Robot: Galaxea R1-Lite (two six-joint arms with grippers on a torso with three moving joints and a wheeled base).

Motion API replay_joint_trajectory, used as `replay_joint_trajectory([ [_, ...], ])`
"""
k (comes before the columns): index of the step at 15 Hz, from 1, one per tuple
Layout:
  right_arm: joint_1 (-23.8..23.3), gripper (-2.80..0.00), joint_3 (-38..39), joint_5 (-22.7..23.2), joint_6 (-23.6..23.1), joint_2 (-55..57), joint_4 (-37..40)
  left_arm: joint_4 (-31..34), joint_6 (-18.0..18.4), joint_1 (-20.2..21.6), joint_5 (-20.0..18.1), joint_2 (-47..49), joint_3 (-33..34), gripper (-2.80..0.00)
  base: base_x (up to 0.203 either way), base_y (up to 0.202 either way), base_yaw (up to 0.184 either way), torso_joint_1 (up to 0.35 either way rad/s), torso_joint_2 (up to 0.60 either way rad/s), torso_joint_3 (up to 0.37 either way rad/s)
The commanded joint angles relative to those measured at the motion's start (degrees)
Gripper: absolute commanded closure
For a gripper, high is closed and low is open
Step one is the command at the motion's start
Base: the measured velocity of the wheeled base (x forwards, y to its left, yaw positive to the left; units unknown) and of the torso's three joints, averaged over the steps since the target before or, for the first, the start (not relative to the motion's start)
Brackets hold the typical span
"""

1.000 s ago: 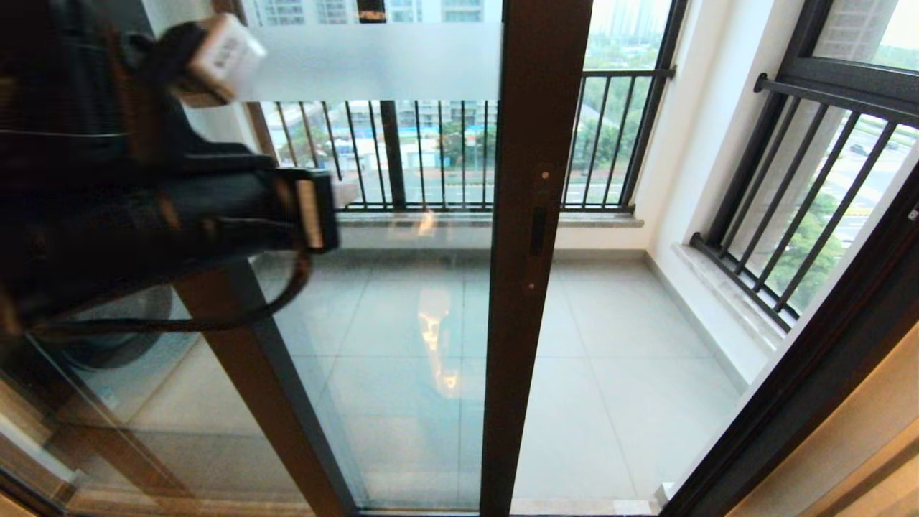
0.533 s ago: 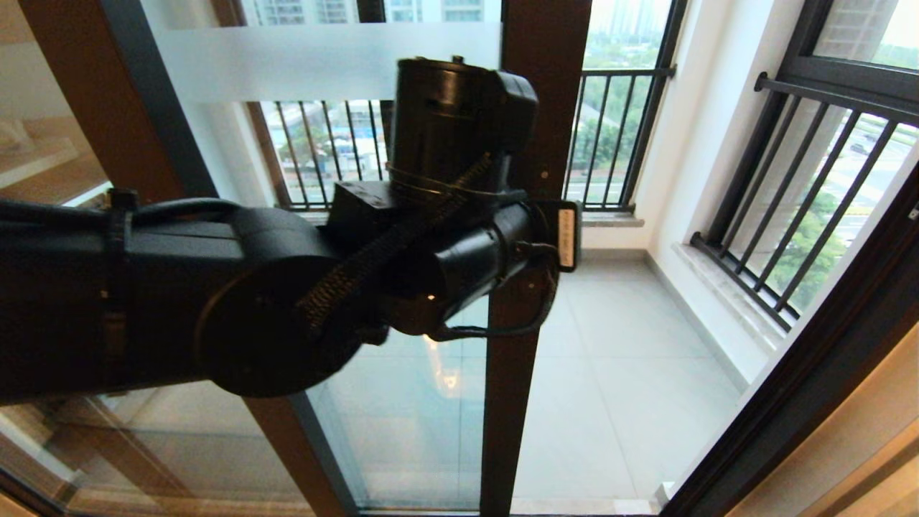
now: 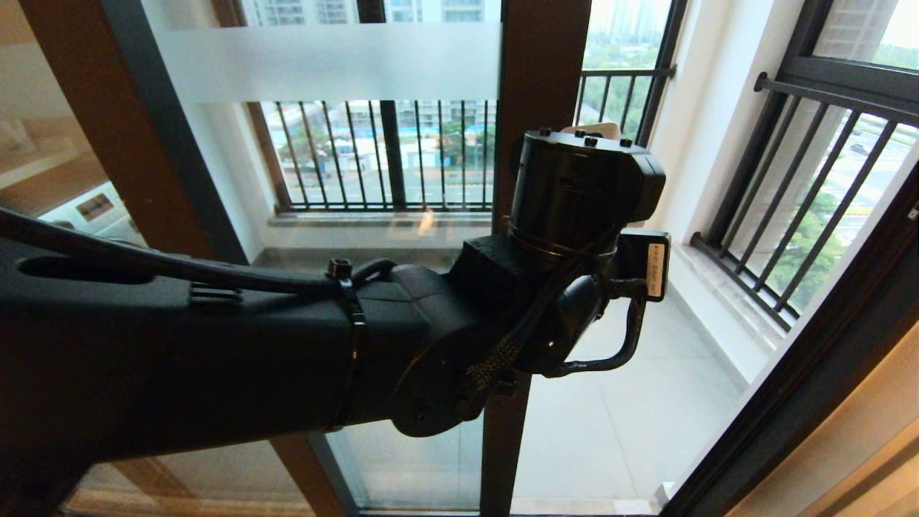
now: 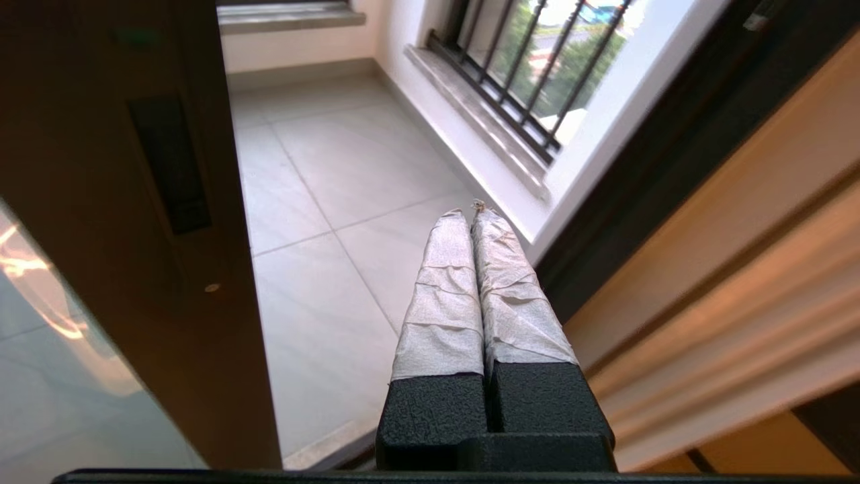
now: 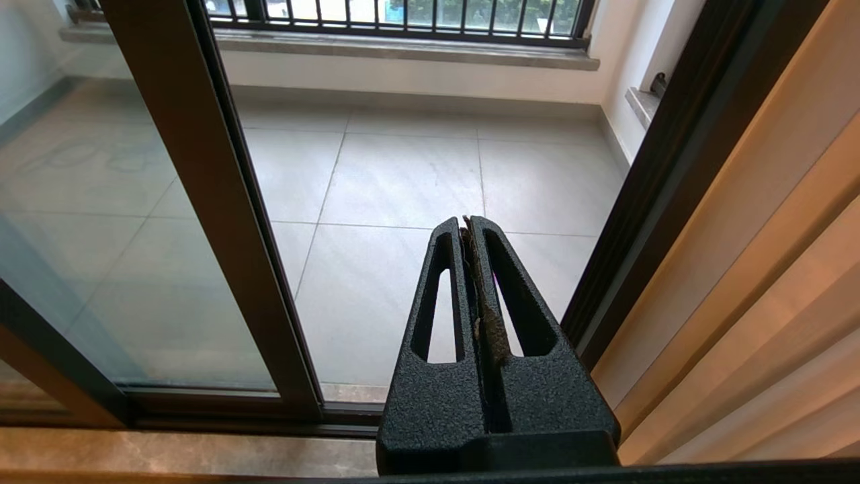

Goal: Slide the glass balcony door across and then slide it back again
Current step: Open the slid door

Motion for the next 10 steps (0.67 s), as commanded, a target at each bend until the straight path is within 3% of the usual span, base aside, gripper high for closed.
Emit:
replay_joint_trajectory([
  [1,0.0,0.0,0.0,0.0,0.0,0.1,0.0,-0.3,0.1,-0.1,0.3,2.3,-0.9,0.0,0.0,0.0,0.0,0.0,0.0,0.0],
  [4,0.0,0.0,0.0,0.0,0.0,0.1,0.0,0.1,0.2,-0.1,0.6,6.4,-6.7,0.0,0.0,0.0,0.0,0.0,0.0,0.0],
  [7,0.0,0.0,0.0,0.0,0.0,0.1,0.0,-0.2,1.3,0.2,3.9,13.0,-13.8,0.0,0.0,0.0,0.0,0.0,0.0,0.0],
  [10,0.0,0.0,0.0,0.0,0.0,0.1,0.0,-0.4,2.3,3.2,5.1,16.0,-16.7,0.0,0.0,0.0,0.0,0.0,0.0,0.0],
])
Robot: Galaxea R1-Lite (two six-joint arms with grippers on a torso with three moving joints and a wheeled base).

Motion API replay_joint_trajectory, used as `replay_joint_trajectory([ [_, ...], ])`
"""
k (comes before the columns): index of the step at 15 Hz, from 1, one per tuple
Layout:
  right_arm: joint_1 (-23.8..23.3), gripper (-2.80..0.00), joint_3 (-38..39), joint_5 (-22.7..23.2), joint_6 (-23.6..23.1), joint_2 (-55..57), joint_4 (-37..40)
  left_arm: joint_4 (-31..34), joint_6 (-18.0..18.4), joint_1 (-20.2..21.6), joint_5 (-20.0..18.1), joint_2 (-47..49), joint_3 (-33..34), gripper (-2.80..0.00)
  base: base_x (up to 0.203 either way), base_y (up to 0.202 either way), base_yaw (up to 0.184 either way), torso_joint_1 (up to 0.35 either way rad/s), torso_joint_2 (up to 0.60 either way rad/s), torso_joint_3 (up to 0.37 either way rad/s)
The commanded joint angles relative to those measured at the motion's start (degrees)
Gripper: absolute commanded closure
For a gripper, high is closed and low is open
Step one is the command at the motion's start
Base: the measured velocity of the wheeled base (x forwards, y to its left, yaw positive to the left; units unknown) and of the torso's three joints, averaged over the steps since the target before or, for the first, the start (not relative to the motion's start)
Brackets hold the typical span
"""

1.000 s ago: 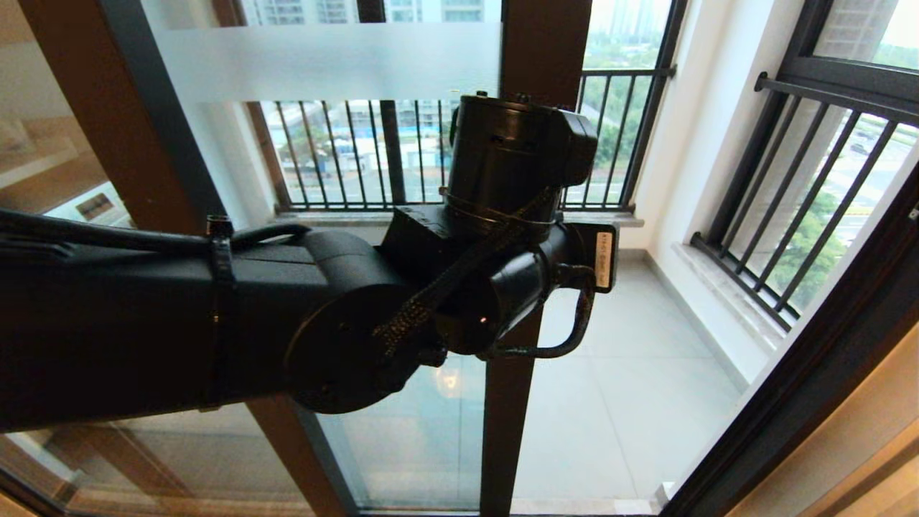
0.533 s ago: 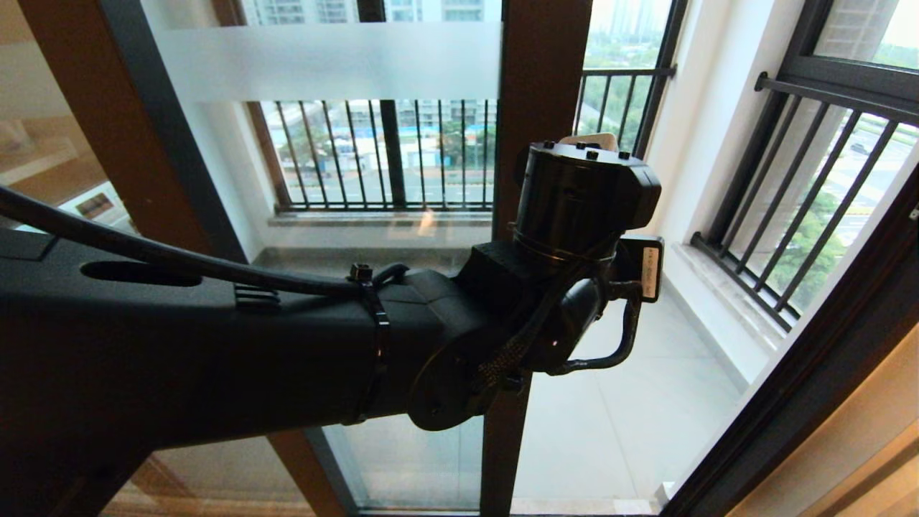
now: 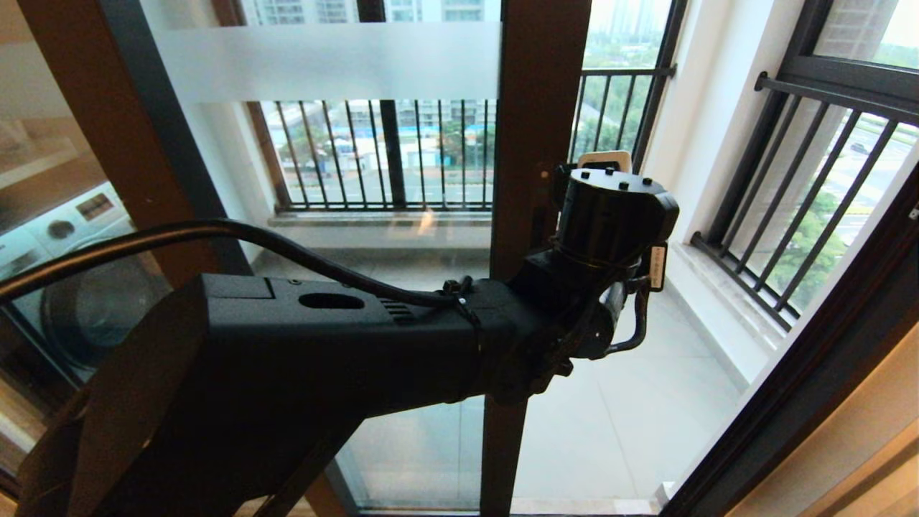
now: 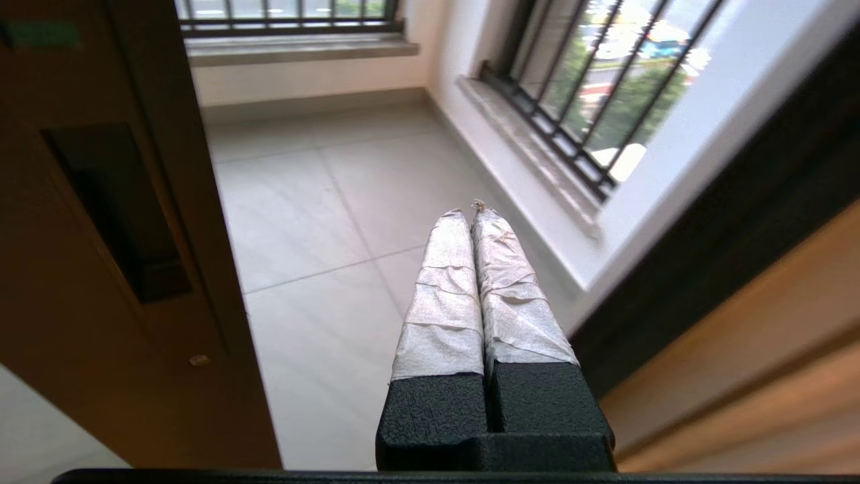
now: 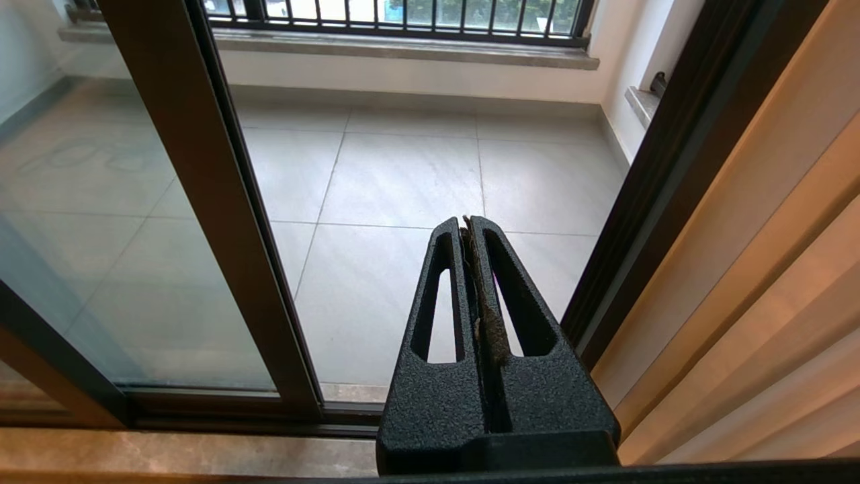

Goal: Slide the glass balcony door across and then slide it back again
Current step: Open the slid door

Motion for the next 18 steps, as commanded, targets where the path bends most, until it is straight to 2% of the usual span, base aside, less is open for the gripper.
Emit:
replay_joint_trajectory([
  [1,0.0,0.0,0.0,0.0,0.0,0.1,0.0,-0.1,0.0,2.3,0.2,2.5,-1.1,0.0,0.0,0.0,0.0,0.0,0.0,0.0],
  [9,0.0,0.0,0.0,0.0,0.0,0.1,0.0,-0.2,1.3,5.5,0.4,2.9,-1.2,0.0,0.0,0.0,0.0,0.0,0.0,0.0],
  [11,0.0,0.0,0.0,0.0,0.0,0.1,0.0,-0.2,2.1,6.2,2.3,2.9,-1.2,0.0,0.0,0.0,0.0,0.0,0.0,0.0],
  [18,0.0,0.0,0.0,0.0,0.0,0.1,0.0,-0.2,2.5,7.8,3.7,1.4,-0.4,0.0,0.0,0.0,0.0,0.0,0.0,0.0],
])
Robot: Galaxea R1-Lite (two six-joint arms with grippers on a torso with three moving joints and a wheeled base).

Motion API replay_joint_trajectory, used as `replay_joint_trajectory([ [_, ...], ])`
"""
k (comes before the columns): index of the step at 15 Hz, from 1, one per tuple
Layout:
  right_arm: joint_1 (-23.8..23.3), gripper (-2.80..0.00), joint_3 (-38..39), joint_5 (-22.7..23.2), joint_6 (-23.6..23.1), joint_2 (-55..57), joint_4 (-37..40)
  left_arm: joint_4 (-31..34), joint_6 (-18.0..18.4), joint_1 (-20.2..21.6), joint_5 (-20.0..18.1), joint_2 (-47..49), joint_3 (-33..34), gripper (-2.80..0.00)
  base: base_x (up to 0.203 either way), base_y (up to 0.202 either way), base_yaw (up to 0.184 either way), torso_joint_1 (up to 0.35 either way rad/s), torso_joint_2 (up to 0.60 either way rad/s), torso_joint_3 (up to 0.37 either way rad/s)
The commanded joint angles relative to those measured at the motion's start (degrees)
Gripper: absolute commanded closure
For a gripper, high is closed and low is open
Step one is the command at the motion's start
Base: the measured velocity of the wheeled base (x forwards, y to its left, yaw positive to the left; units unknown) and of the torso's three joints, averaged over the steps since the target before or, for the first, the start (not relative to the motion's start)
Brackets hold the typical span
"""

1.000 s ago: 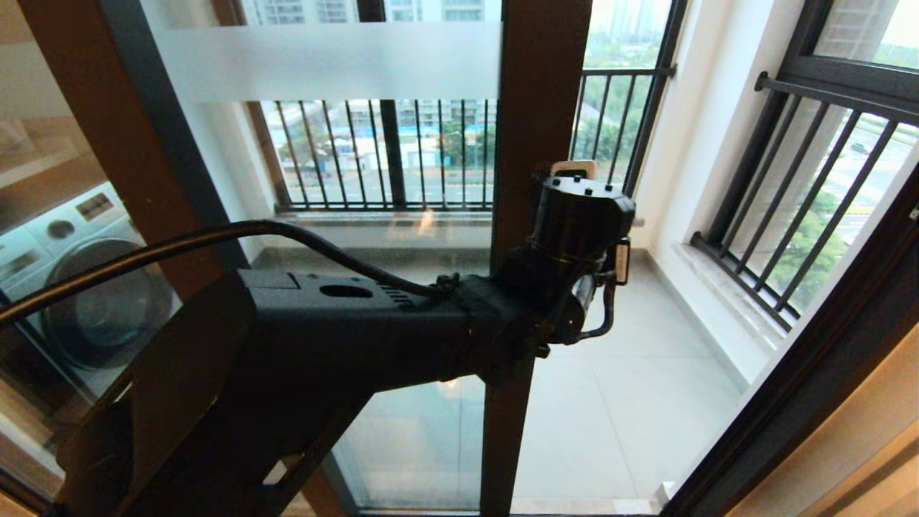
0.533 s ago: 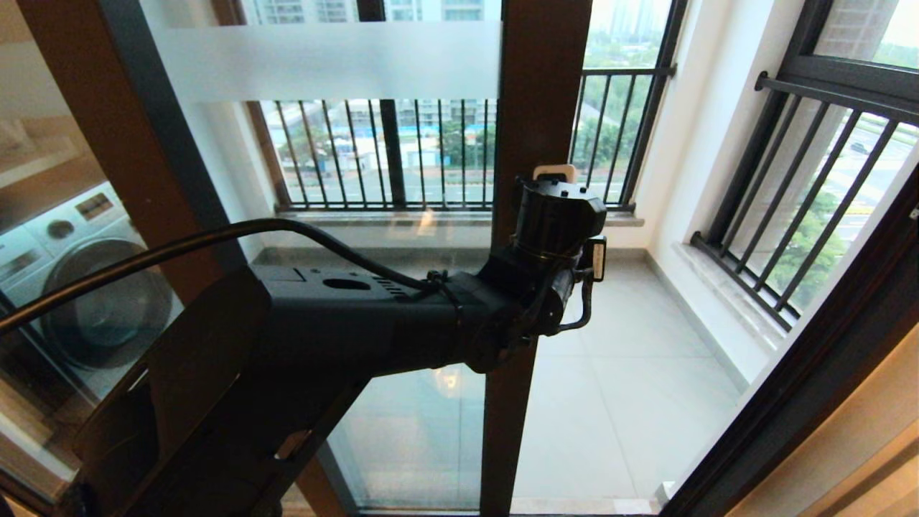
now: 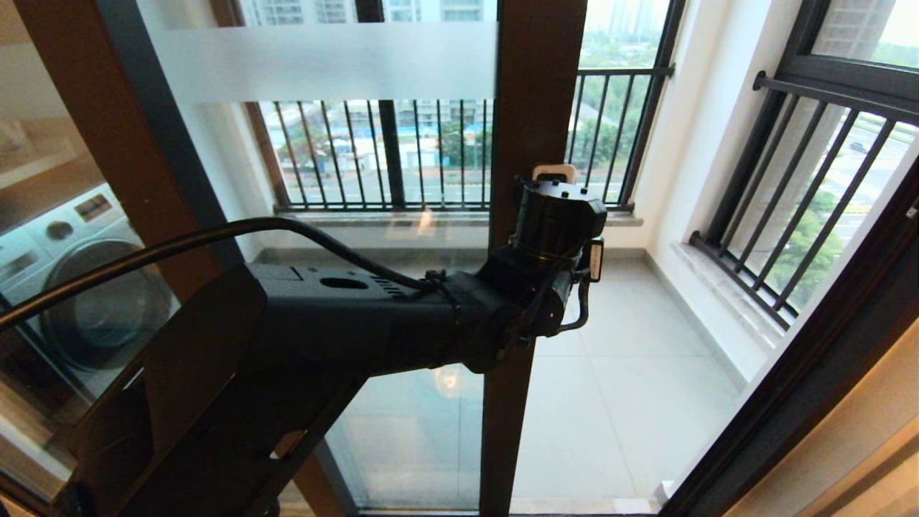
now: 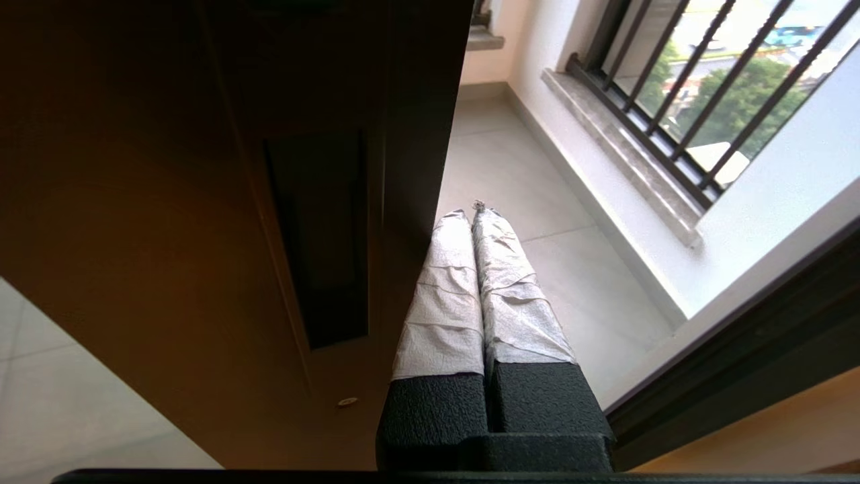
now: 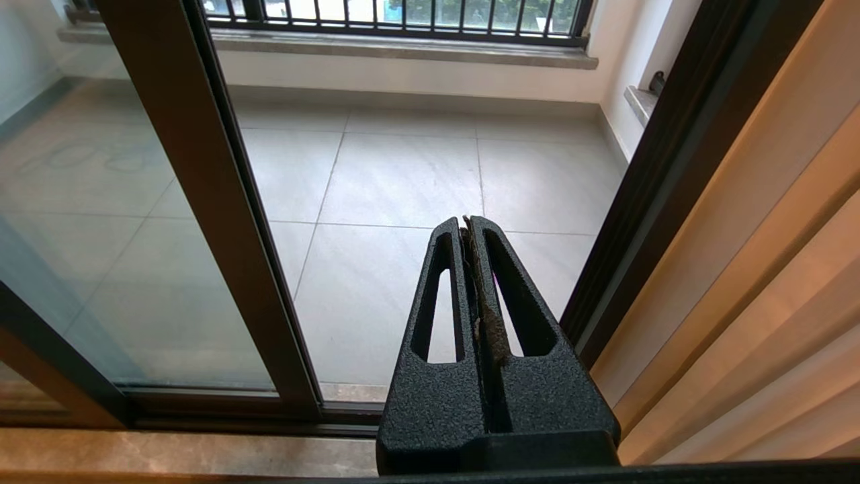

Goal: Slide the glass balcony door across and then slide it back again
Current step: Open the slid door

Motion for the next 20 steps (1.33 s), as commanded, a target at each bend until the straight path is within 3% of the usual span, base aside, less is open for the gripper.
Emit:
replay_joint_trajectory([
  [1,0.0,0.0,0.0,0.0,0.0,0.1,0.0,-0.2,-0.1,0.6,0.9,-1.1,0.2,0.0,0.0,0.0,0.0,0.0,0.0,0.0],
  [5,0.0,0.0,0.0,0.0,0.0,0.1,0.0,-0.1,-0.1,1.4,2.1,-1.5,0.4,0.0,0.0,0.0,0.0,0.0,0.0,0.0],
  [10,0.0,0.0,0.0,0.0,0.0,0.1,0.0,-0.2,-0.4,2.0,2.7,-4.6,6.5,0.0,0.0,0.0,0.0,0.0,0.0,0.0],
  [15,0.0,0.0,0.0,0.0,0.0,0.1,0.0,-0.3,-0.5,5.6,2.7,-6.7,9.4,0.0,0.0,0.0,0.0,0.0,0.0,0.0],
  [20,0.0,0.0,0.0,0.0,0.0,0.1,0.0,-4.9,-0.1,7.2,2.6,-9.2,16.7,0.0,0.0,0.0,0.0,0.0,0.0,0.0],
])
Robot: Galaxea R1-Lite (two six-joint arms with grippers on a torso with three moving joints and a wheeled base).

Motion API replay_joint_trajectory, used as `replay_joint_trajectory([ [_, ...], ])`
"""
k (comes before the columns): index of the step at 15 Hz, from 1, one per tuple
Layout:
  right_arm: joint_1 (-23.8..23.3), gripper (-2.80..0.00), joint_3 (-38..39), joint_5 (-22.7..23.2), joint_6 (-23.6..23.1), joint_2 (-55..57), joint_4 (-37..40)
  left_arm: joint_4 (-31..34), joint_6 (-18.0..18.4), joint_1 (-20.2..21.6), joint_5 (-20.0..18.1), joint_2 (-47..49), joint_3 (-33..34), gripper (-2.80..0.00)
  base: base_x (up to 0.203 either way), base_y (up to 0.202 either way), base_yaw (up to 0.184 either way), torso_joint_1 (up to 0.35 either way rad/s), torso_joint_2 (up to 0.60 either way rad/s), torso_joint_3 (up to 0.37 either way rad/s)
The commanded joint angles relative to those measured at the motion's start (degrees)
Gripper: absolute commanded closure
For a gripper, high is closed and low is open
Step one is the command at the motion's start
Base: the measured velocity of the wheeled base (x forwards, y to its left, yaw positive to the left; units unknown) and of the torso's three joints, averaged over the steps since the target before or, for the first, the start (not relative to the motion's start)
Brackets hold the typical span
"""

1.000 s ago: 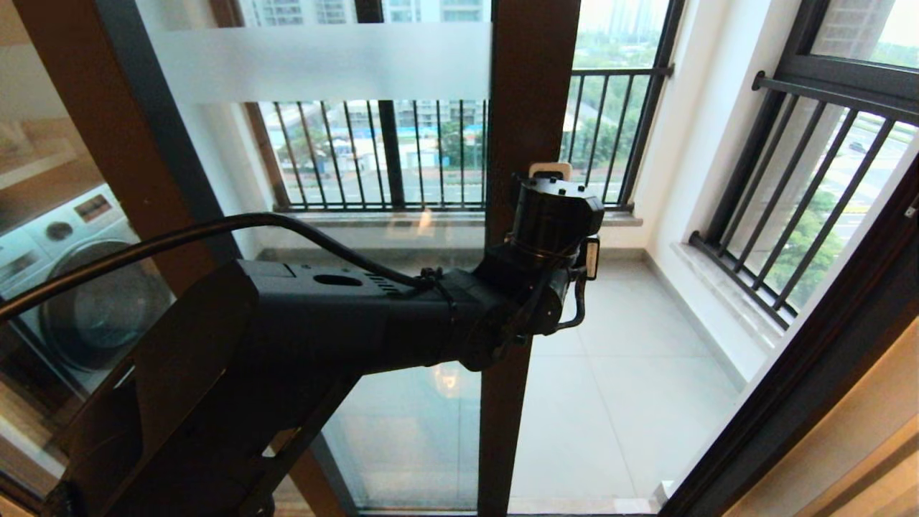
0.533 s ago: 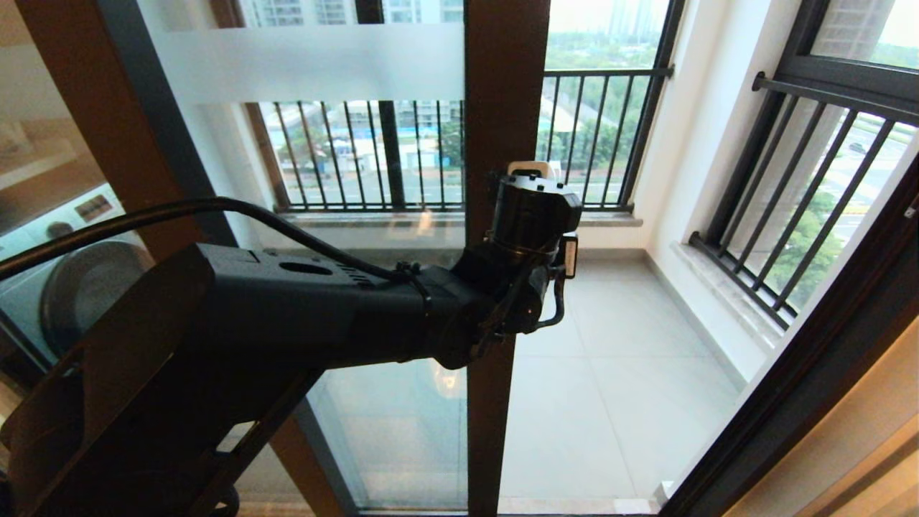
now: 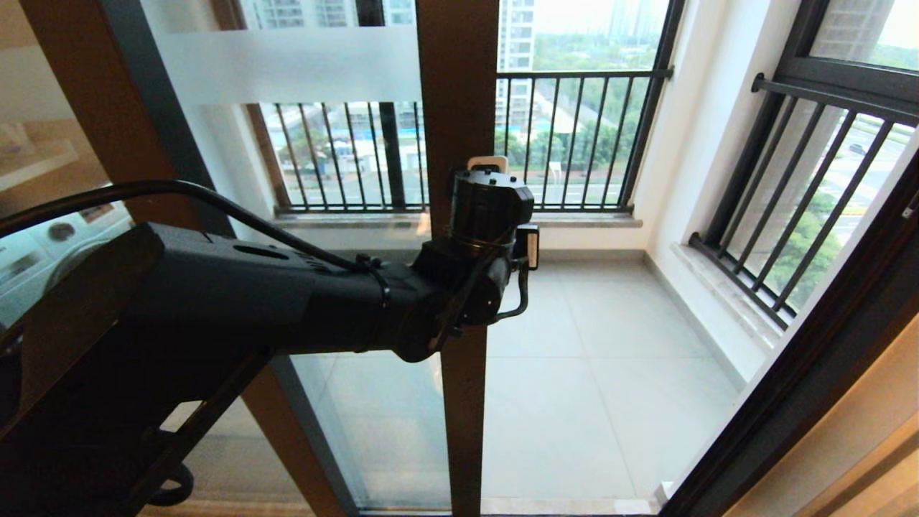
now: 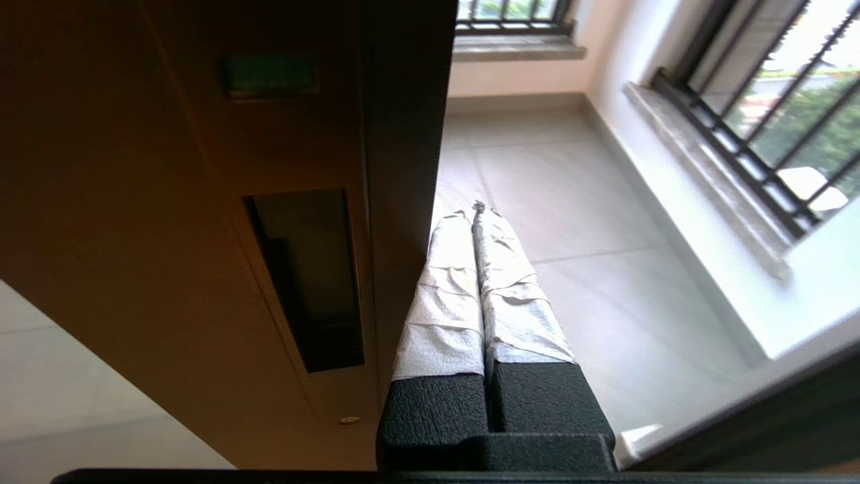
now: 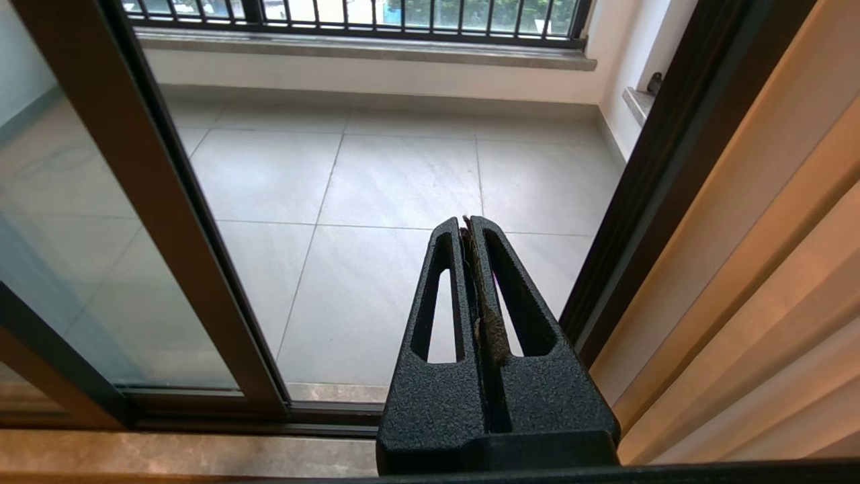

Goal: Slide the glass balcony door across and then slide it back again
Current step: Open the slid door

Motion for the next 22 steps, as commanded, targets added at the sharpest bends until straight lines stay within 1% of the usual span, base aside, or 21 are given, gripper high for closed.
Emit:
replay_joint_trajectory([
  [1,0.0,0.0,0.0,0.0,-0.1,0.1,0.0,-0.1,-0.2,0.8,0.1,-2.0,3.2,0.0,0.0,0.0,0.0,0.0,0.0,0.0],
  [4,0.0,0.0,0.0,0.0,-0.1,0.1,0.0,-0.2,0.0,3.0,0.1,-2.6,3.5,0.0,0.0,0.0,0.0,0.0,0.0,0.0],
  [8,0.0,0.0,0.0,0.0,-0.1,0.1,0.0,-0.2,-0.1,4.4,0.1,-3.4,3.6,0.0,0.0,0.0,0.0,0.0,0.0,0.0],
  [15,0.0,0.0,0.0,0.0,-0.1,0.1,0.0,-0.2,-0.1,8.5,0.0,-5.0,3.9,0.0,0.0,0.0,0.0,0.0,0.0,0.0],
  [20,0.0,0.0,0.0,0.0,-0.1,0.1,0.0,-0.2,-0.1,10.0,-0.8,-9.1,9.7,0.0,0.0,0.0,0.0,0.0,0.0,0.0],
  [22,0.0,0.0,0.0,0.0,-0.1,0.1,0.0,-0.2,-0.1,11.1,-0.8,-9.4,9.8,0.0,0.0,0.0,0.0,0.0,0.0,0.0],
])
